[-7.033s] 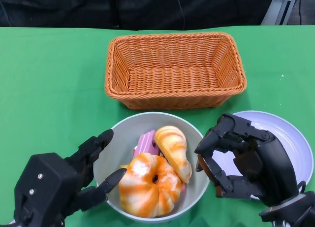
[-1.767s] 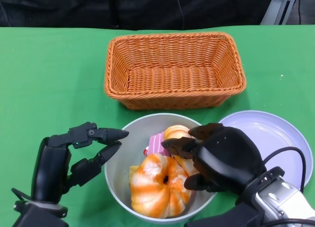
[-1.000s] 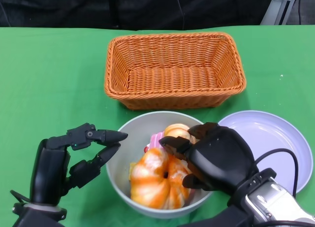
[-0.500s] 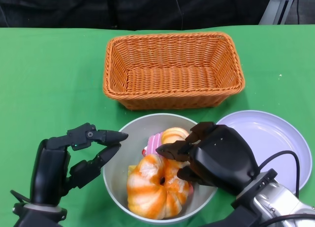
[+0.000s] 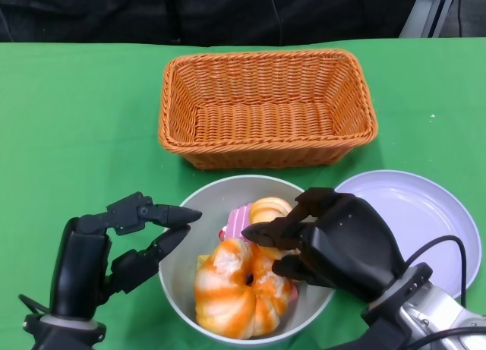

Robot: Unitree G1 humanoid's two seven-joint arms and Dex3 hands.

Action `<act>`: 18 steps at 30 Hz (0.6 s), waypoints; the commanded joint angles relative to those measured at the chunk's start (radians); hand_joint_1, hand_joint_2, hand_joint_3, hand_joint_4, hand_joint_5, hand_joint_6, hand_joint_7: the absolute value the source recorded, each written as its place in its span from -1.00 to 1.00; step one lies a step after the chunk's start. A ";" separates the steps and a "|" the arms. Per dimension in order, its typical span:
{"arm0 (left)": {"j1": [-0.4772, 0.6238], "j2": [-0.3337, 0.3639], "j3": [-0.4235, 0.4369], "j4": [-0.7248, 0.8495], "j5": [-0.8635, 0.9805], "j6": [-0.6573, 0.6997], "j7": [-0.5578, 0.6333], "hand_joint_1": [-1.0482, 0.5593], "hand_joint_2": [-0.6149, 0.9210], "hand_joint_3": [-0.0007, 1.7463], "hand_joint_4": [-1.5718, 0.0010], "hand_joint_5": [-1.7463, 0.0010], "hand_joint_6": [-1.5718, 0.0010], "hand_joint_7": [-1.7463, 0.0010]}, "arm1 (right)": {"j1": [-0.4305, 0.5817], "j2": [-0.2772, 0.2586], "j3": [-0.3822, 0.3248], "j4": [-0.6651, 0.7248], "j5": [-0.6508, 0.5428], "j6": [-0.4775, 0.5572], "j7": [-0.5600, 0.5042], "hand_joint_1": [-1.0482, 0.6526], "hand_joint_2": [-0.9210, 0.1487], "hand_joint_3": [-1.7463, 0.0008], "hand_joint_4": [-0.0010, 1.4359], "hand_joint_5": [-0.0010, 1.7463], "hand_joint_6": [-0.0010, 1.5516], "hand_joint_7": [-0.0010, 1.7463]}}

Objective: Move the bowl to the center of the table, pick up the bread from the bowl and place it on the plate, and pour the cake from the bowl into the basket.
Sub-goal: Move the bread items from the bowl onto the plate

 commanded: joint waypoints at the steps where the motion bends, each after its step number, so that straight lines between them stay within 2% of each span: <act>1: -0.003 0.004 0.007 0.014 -0.005 -0.016 0.015 0.01 1.00 -0.77 0.00 -0.22 -0.32 0.47 | -0.016 -0.010 -0.019 0.015 0.029 -0.040 -0.032 -0.02 -0.97 0.98 0.15 0.43 0.57 -0.97; 9: -0.008 0.004 0.006 0.028 -0.017 -0.022 0.011 0.01 1.00 -0.78 0.01 -0.21 -0.31 0.47 | -0.030 -0.005 -0.053 0.029 0.052 -0.104 -0.102 0.04 -0.98 0.99 -0.01 0.79 0.61 -0.94; 12: -0.011 0.004 0.006 0.032 -0.017 -0.024 0.012 0.01 1.00 -0.78 0.01 -0.21 -0.31 0.47 | -0.033 -0.006 -0.061 0.028 0.055 -0.121 -0.122 0.05 -0.96 1.00 0.01 0.78 0.62 -0.91; 18: -0.011 0.005 0.006 0.037 -0.022 -0.022 0.007 0.02 1.00 -0.77 0.01 -0.20 -0.31 0.47 | -0.025 -0.002 -0.080 0.008 0.071 -0.144 -0.119 0.03 -0.93 1.00 0.08 0.63 0.59 -0.90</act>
